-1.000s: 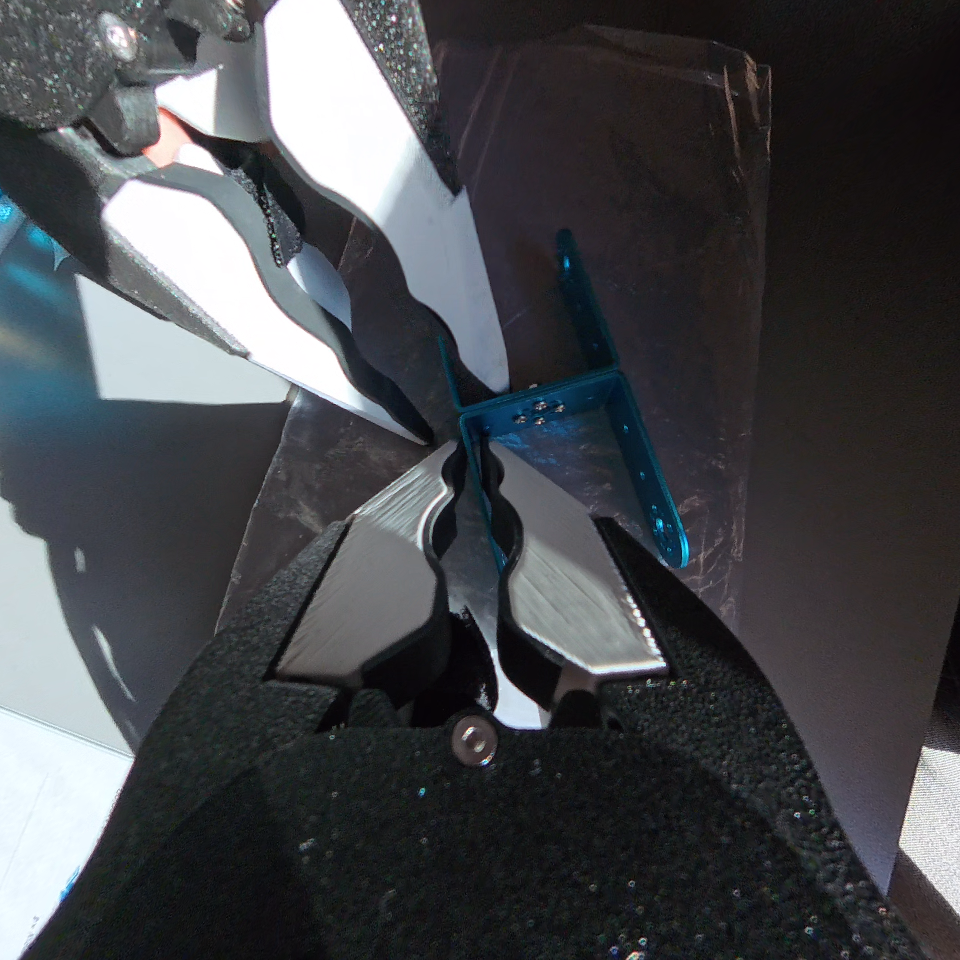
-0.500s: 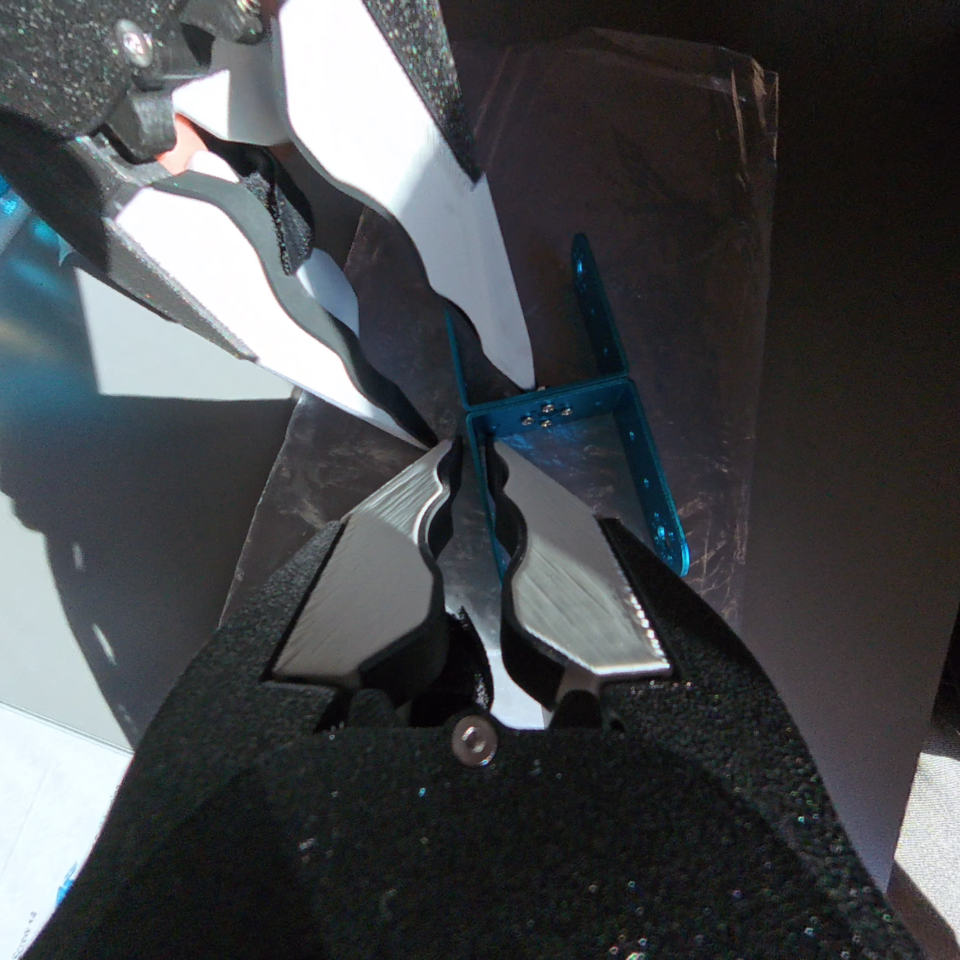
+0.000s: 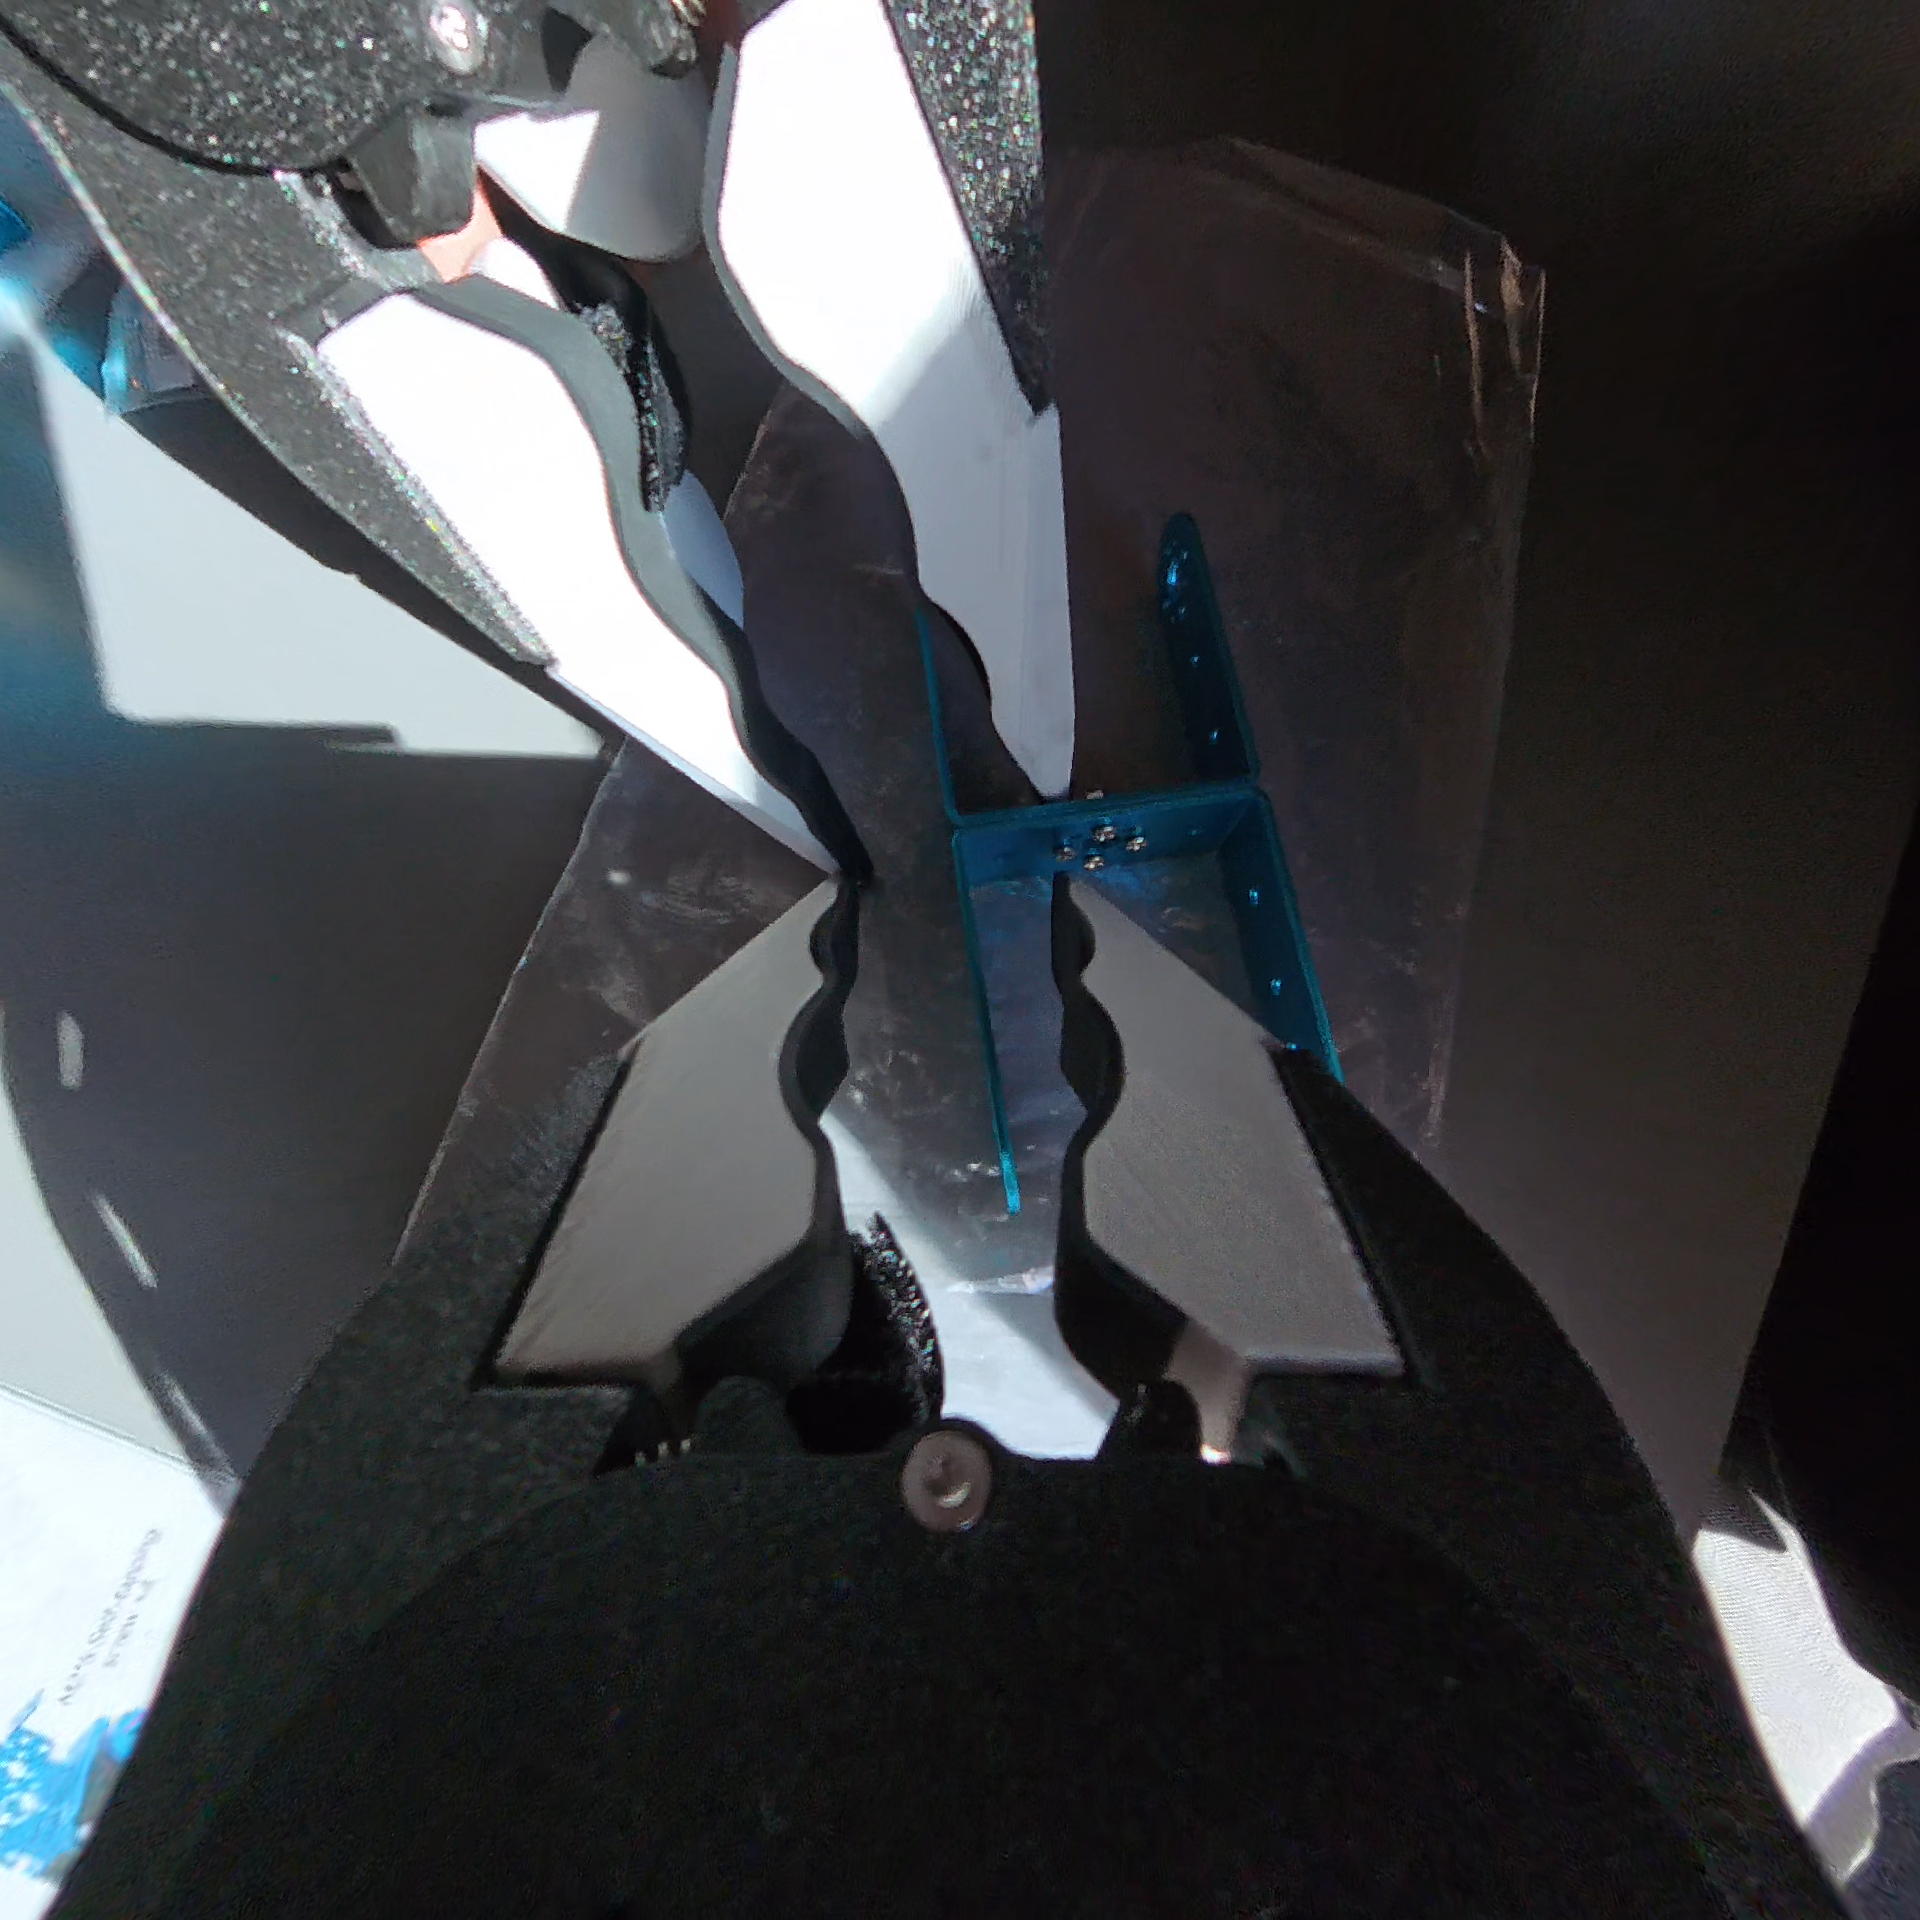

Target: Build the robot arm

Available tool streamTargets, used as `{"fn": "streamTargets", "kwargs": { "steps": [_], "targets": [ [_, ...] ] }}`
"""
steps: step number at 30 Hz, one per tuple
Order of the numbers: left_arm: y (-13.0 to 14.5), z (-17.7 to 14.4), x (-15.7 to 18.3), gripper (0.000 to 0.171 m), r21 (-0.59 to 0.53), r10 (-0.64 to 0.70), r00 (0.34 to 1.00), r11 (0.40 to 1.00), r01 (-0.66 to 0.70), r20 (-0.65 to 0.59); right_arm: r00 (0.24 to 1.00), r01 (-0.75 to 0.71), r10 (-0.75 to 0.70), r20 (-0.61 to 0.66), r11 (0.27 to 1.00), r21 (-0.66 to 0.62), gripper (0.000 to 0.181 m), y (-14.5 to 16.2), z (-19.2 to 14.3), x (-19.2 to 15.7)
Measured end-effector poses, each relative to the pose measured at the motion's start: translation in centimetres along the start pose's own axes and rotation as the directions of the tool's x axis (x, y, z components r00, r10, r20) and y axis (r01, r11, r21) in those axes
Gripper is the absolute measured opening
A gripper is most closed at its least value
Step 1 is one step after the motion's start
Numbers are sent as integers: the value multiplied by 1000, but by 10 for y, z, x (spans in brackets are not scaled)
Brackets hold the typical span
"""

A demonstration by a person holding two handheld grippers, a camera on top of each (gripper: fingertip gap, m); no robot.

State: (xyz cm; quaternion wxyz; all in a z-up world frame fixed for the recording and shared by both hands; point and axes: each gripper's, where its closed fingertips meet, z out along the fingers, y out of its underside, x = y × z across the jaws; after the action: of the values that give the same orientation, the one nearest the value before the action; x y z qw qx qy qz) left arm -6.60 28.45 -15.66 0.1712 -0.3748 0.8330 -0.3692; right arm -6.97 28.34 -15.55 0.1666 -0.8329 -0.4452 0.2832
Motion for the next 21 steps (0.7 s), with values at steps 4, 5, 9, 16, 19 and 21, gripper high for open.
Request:
{"fn": "streamTargets", "kwargs": {
  "steps": [4, 5, 9, 16, 19, 21],
  "targets": [
    [-2, 2, 6, 37, 10, -21, 1000, 1000, 21, -10, 998, -55, 54, 36, 998, 21, 16, 2, 0, 3],
    [-2, 2, 5, 36, 7, -13, 1000, 1000, 13, 5, 997, -63, 62, 43, 998, 26, 15, 2, 0, 3],
    [0, 4, 5, 31, -7, -15, 1000, 1000, 15, 3, 997, -44, 43, 59, 999, 16, 32, 3, -1, -3],
    [-1, 4, 4, 26, -12, -19, 1000, 1000, 19, -11, 998, -36, 36, 61, 999, 10, 30, 3, -1, -4],
    [-1, 4, 4, 24, -12, -26, 1000, 1000, 25, -14, 997, -43, 42, 62, 999, 12, 28, 3, -1, -3],
    [-1, 4, 5, 23, -12, -27, 1000, 1000, 27, -15, 996, -52, 52, 72, 999, 11, 27, 3, -1, -3]
  ]
}}
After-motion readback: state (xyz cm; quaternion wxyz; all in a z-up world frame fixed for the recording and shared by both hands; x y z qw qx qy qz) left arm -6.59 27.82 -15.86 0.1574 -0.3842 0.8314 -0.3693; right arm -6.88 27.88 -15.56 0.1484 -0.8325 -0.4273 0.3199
